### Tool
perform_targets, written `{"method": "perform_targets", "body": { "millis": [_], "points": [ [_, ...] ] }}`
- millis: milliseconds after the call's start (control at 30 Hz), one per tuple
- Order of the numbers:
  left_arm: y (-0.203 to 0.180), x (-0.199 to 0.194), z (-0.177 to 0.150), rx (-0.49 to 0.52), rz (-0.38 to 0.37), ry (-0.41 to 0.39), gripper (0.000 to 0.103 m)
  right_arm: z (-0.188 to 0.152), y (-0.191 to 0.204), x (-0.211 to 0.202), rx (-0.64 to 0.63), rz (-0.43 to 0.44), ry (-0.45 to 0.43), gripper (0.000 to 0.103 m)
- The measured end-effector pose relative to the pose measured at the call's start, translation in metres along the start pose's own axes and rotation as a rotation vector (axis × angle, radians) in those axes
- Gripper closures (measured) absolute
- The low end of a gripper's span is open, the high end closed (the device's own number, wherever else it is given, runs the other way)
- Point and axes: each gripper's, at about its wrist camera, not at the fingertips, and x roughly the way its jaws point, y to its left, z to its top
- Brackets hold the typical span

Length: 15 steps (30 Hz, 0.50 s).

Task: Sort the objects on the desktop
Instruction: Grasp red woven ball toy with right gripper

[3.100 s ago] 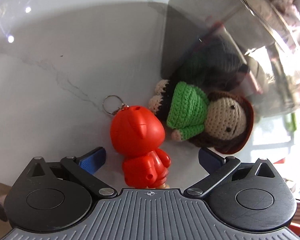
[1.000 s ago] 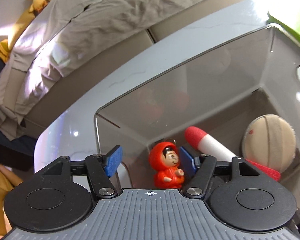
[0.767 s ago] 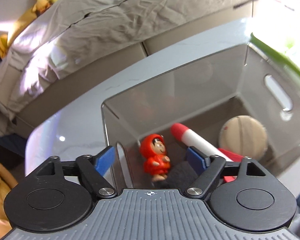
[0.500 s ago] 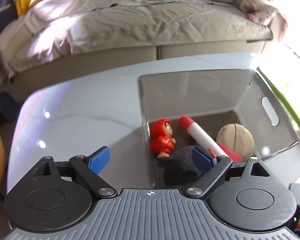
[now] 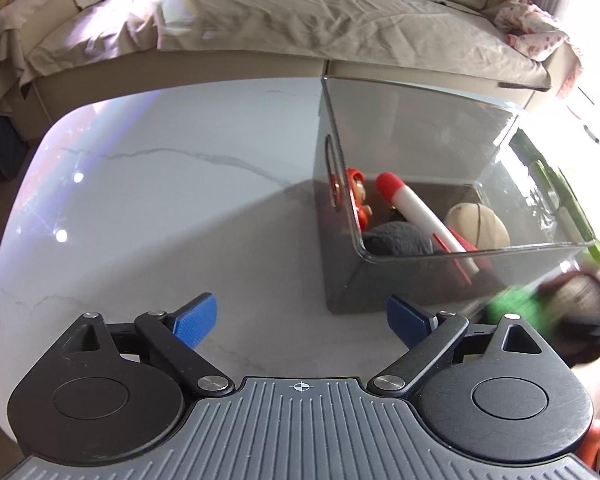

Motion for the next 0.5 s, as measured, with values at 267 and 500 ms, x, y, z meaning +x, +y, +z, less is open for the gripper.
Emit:
{"method": "perform_targets", "body": {
  "millis": [267,500],
  "points": [
    [-0.015,0.002,-0.003,0.014,-0.050,-0.002,0.006,0.098,0.041,-0.070,-0.218,-0.272,-0.201,0.037],
    [-0.033,-0.011,0.001,-0.010,-0.281,0.001,0.006,0.139,0.018,0.047,-0.190,-0.422,-0.020,0.037]
  ]
}}
